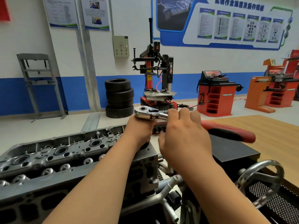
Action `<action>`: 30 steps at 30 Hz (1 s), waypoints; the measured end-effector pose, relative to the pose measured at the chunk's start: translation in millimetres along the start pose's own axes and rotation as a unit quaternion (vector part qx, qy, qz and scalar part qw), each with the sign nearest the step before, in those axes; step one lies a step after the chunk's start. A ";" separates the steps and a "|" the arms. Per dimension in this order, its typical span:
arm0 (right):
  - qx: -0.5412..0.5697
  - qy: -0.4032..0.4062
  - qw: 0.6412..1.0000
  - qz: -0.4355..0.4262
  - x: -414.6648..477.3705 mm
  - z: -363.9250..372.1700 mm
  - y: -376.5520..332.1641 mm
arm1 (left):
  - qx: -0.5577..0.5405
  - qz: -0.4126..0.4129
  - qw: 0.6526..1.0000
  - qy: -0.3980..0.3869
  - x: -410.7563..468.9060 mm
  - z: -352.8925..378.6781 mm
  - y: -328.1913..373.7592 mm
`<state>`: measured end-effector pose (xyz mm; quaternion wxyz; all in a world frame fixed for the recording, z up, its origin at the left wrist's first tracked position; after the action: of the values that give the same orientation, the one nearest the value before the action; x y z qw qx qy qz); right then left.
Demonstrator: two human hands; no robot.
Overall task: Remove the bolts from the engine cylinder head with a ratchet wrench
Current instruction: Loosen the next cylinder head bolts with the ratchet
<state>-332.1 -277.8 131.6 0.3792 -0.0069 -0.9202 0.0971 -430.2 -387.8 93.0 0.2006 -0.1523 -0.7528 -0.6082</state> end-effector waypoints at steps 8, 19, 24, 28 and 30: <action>0.197 -0.101 0.975 0.002 100.3 76.3 5.8 | -0.037 0.008 0.999 -0.004 -0.7 -5.4 -4.7; 0.273 -0.123 0.954 -0.021 106.4 87.0 -6.1 | 0.001 -0.036 0.999 0.011 -2.1 -3.8 -9.1; 0.088 -0.067 0.994 0.012 45.2 32.1 24.3 | -0.002 -0.040 0.999 -0.006 -7.5 -1.3 -5.8; -0.041 0.043 0.998 -0.016 -12.5 -6.5 -1.5 | 0.062 -0.015 0.998 -0.029 -5.0 -0.3 0.9; -0.035 0.019 0.999 -0.002 -12.7 -0.3 -5.2 | 0.085 -0.011 0.996 -0.029 -4.1 -1.0 1.1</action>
<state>-322.6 -283.9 123.9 0.3962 -0.0204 -0.9157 0.0637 -426.0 -388.4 92.1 0.1842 -0.1443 -0.8088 -0.5395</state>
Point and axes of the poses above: each hand's wrist, its own x-axis towards the middle knuckle, its own z-axis out of the palm, y = z × x, the point moved 9 cm from there along x, towards the middle knuckle, and after that the axes turned 10 degrees about z, right-handed, at the moved point
